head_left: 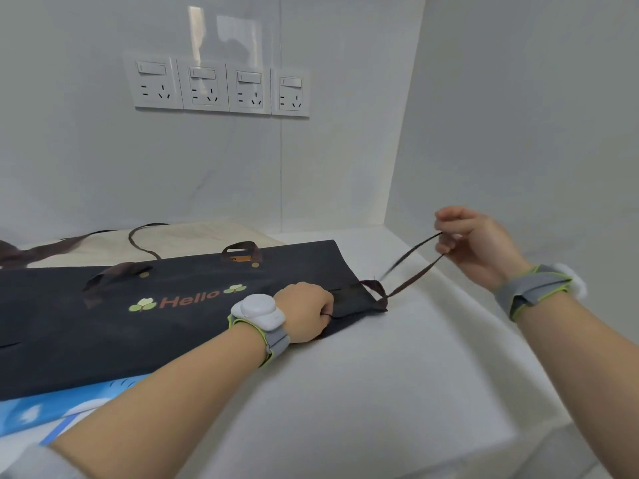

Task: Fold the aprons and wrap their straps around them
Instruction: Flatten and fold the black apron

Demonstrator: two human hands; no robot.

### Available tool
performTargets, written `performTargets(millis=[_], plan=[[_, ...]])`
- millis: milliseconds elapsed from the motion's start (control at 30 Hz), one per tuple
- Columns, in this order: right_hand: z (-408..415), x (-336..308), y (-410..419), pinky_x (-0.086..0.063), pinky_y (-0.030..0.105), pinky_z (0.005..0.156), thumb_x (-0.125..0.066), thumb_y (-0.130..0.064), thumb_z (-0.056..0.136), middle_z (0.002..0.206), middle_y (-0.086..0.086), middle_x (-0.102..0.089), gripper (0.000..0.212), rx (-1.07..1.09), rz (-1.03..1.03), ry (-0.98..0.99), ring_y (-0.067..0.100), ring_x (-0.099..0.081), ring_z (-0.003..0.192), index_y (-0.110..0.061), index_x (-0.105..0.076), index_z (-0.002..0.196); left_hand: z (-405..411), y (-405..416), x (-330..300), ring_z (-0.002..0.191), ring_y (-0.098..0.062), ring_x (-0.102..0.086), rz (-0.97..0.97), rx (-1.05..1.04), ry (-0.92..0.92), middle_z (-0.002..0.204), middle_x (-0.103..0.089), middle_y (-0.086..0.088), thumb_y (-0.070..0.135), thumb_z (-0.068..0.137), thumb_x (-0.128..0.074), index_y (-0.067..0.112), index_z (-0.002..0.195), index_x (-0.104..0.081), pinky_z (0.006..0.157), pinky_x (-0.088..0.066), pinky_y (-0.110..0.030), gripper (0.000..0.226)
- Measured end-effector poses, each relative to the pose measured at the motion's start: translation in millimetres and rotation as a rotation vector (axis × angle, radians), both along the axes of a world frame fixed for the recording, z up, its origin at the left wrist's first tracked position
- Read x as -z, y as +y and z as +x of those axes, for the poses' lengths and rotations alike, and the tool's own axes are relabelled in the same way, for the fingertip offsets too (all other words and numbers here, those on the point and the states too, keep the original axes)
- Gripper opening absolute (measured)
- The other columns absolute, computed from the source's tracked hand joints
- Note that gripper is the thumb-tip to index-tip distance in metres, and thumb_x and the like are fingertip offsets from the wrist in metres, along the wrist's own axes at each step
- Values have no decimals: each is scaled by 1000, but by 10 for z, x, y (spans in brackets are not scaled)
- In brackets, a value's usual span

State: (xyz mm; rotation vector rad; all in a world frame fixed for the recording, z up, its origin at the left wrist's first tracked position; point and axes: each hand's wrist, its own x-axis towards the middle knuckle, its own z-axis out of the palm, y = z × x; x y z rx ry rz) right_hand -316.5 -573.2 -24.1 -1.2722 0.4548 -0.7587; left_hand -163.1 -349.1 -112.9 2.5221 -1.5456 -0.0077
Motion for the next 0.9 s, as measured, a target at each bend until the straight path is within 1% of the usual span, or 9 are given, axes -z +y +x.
performTargets(millis=[100,233,300,400,567,633,700,800,900], plan=[[-197,-101,-190,-30,26,50,-52,12,83,67,5,-49,25,115,-181,66,15,-33,51,-10,-61,79,-41,-56,17,85,-19,-54,4,-14,2,92,-52,9,23,91,-50,25,85,-58,75,-48,-32,10],[-219,173,-144,-33,24,52,-61,5,81,67,2,-55,22,110,-688,591,15,-43,56,-15,-67,76,-90,-126,28,98,-22,-55,-24,-33,-29,105,-57,4,20,91,-49,24,97,-60,83,-45,-33,14],[-180,443,-11,-32,23,50,-63,0,82,65,-3,-55,18,-29,-708,753,12,-44,54,-17,-71,82,-130,-145,38,105,-22,-50,-64,-21,-61,111,-55,3,24,93,-49,25,108,-58,89,-41,-35,18],[-16,760,193,-37,20,57,-61,-7,85,72,-8,-59,15,-112,-689,825,6,-50,61,-18,-70,89,-131,-63,55,111,-21,-46,-134,-6,-115,118,-51,3,33,95,-49,27,119,-54,96,-37,-36,25],[399,844,333,-50,35,82,-54,-18,88,94,11,-72,23,26,-706,828,30,-64,96,-2,-71,90,132,260,143,126,-18,-41,-166,-114,-105,128,-49,8,41,101,-36,32,129,-50,111,-27,-42,33],[547,840,347,-49,37,74,-50,-25,89,85,20,-69,34,56,-743,902,38,-64,94,5,-64,80,234,364,194,139,-19,-30,-113,-171,-61,140,-43,8,45,102,-29,34,137,-44,116,-19,-49,39],[667,842,391,-41,34,64,-49,-31,91,71,13,-58,35,52,-749,979,36,-60,82,-3,-53,71,296,409,252,149,-19,-12,-43,-217,-7,155,-27,10,50,102,-23,37,146,-32,119,-8,-54,46],[823,823,463,-40,31,72,-47,-40,96,86,12,-57,38,31,-806,1077,33,-59,91,-4,-56,87,325,386,356,151,-18,3,26,-277,31,162,-9,13,55,101,-16,44,151,-17,118,2,-57,51],[992,796,533,-45,33,80,-49,-45,96,100,17,-62,48,-11,-820,1144,35,-62,101,0,-64,101,332,338,451,150,-18,7,32,-337,-9,162,-4,14,59,98,-13,44,152,-9,117,4,-58,56]])
